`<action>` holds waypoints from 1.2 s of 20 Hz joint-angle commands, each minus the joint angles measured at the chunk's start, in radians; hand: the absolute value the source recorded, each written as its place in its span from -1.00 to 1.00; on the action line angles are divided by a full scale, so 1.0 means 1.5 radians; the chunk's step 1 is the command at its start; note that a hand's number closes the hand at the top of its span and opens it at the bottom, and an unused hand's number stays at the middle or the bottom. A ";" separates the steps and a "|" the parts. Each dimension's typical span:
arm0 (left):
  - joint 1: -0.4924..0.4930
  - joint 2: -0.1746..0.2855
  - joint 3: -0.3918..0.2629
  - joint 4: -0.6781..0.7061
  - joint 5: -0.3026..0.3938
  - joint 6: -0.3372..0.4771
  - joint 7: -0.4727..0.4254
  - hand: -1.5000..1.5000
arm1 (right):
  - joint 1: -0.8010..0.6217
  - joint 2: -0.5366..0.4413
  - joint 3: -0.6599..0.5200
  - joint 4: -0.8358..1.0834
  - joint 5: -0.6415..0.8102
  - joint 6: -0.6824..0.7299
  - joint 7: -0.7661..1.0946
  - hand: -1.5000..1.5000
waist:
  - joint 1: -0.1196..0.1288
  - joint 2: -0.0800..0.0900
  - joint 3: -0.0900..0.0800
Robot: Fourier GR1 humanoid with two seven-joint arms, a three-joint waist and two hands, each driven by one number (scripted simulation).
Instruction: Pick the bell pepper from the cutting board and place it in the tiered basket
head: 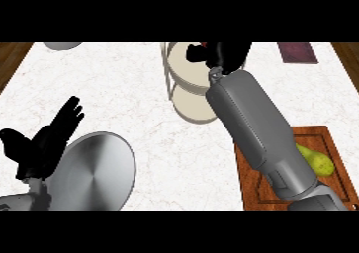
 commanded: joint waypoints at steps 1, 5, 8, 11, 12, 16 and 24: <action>-0.014 -0.020 -0.016 0.011 -0.033 0.019 -0.019 0.00 | -0.081 0.001 -0.022 0.097 -0.002 -0.028 0.013 -1.00 | 0.000 0.004 0.000; -0.027 -0.006 0.012 0.009 0.009 -0.005 0.014 0.00 | -0.073 0.001 -0.033 0.142 -0.033 -0.125 -0.027 -1.00 | 0.003 0.005 0.000; -0.016 0.001 0.010 -0.017 0.007 -0.006 0.030 0.00 | -0.060 0.001 -0.058 0.114 -0.061 -0.178 -0.050 -1.00 | 0.002 0.004 0.000; 0.006 0.006 0.006 -0.007 -0.003 -0.020 -0.006 0.00 | -0.062 0.001 -0.078 0.096 -0.102 -0.225 -0.059 -1.00 | 0.006 0.005 0.000; -0.004 -0.006 0.002 -0.002 -0.006 -0.007 0.004 0.00 | -0.083 0.001 -0.088 0.076 -0.114 -0.199 -0.046 -1.00 | -0.001 0.003 0.000; -0.017 -0.003 0.009 -0.005 -0.008 0.000 0.016 0.00 | -0.008 0.001 -0.057 -0.008 -0.178 -0.292 -0.066 -1.00 | -0.004 0.000 0.001; 0.005 -0.007 0.014 -0.052 -0.001 0.015 0.060 0.00 | 0.069 -0.020 -0.133 -0.202 -0.147 -0.302 -0.081 -1.00 | -0.030 -0.010 0.001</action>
